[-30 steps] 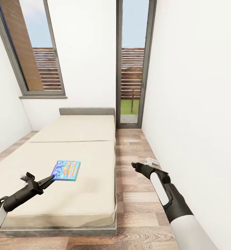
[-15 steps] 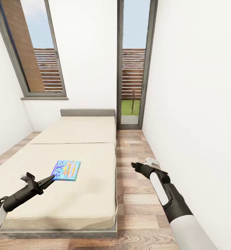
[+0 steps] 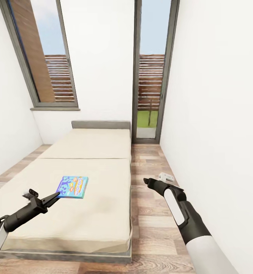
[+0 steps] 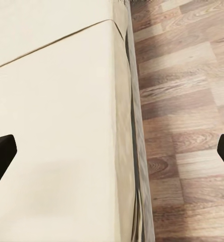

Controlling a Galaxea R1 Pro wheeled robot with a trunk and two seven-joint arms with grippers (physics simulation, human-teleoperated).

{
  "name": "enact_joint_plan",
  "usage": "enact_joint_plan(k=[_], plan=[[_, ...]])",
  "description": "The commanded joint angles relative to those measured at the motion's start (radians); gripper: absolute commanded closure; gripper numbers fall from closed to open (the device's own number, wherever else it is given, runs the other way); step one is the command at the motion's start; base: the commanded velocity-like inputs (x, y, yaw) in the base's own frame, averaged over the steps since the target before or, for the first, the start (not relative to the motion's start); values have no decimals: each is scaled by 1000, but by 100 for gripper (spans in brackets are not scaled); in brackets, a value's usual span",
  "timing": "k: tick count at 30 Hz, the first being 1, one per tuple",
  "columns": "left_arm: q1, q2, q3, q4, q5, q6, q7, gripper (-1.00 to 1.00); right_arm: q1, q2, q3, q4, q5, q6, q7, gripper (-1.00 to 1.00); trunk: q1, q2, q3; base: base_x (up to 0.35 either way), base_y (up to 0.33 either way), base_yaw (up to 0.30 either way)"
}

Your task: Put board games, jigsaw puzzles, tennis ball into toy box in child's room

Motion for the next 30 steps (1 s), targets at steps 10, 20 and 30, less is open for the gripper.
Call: enact_joint_plan(k=[10, 20, 30], plan=[[0, -1, -1, 0, -1, 11, -4, 100, -1, 1, 1, -1, -9, 2, -11, -100, -39, 70, 32, 0, 0, 129], [0, -1, -1, 0, -1, 11, -4, 100, -1, 0, 1, -1, -9, 2, -11, -100, -77, 140, 69, 0, 0, 269], [0, -1, -1, 0, -1, 11, -4, 100, -1, 0, 1, 0, -10, 2, -11, -100, -115, 210, 105, 0, 0, 272]])
